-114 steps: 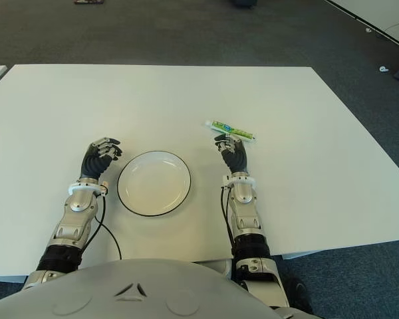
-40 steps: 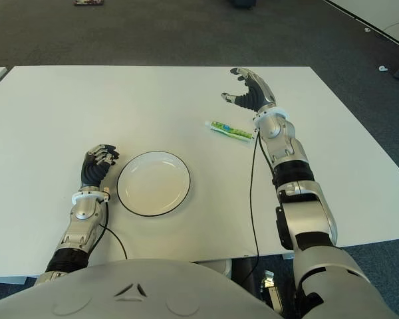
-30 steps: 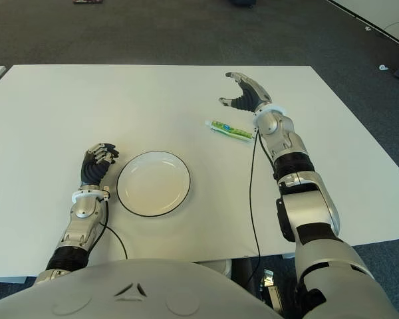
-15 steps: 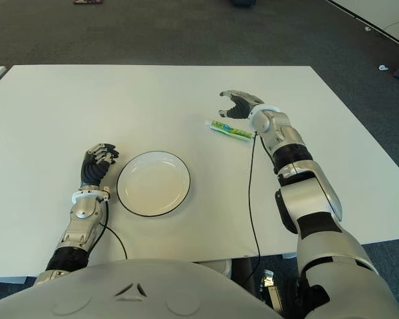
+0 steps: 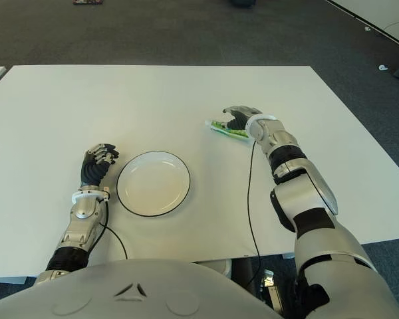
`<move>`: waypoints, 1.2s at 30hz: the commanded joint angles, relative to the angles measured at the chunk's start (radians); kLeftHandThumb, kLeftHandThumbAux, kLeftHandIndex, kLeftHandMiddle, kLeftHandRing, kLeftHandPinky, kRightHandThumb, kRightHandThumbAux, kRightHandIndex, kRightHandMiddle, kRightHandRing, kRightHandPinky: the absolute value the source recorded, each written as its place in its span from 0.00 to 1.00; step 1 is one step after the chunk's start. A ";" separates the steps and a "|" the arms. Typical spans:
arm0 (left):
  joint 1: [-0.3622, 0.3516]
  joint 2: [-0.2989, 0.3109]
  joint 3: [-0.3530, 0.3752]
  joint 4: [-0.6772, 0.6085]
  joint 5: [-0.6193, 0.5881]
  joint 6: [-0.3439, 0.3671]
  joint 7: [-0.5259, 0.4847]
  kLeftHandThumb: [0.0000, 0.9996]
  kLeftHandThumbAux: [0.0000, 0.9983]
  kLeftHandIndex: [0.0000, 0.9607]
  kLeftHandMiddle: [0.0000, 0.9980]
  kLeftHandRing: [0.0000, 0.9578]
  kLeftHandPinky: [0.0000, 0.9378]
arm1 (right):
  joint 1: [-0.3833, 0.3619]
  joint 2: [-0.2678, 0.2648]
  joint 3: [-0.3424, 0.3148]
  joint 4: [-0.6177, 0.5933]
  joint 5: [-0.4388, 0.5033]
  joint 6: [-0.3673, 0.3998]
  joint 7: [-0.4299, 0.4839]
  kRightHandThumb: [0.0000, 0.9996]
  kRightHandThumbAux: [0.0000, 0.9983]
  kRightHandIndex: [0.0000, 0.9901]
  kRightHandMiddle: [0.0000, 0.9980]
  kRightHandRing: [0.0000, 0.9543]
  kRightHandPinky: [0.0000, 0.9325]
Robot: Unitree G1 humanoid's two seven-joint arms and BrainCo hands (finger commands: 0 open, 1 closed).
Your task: Put the toothpaste on the table into the plate.
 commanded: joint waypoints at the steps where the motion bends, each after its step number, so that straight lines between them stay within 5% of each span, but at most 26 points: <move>1: 0.043 -0.012 -0.004 0.049 0.009 0.040 0.013 0.70 0.72 0.44 0.51 0.53 0.52 | -0.022 0.015 0.032 0.033 -0.023 -0.003 0.002 0.47 0.25 0.00 0.00 0.00 0.00; 14: 0.047 -0.007 0.007 0.058 0.002 0.011 0.017 0.70 0.72 0.44 0.51 0.53 0.52 | -0.013 0.035 0.098 0.104 -0.056 -0.009 -0.020 0.47 0.22 0.00 0.00 0.00 0.00; 36: 0.089 0.001 0.010 -0.045 0.000 0.073 0.006 0.70 0.72 0.44 0.51 0.52 0.52 | 0.011 0.082 0.163 0.190 -0.095 0.065 -0.111 0.56 0.24 0.00 0.00 0.00 0.00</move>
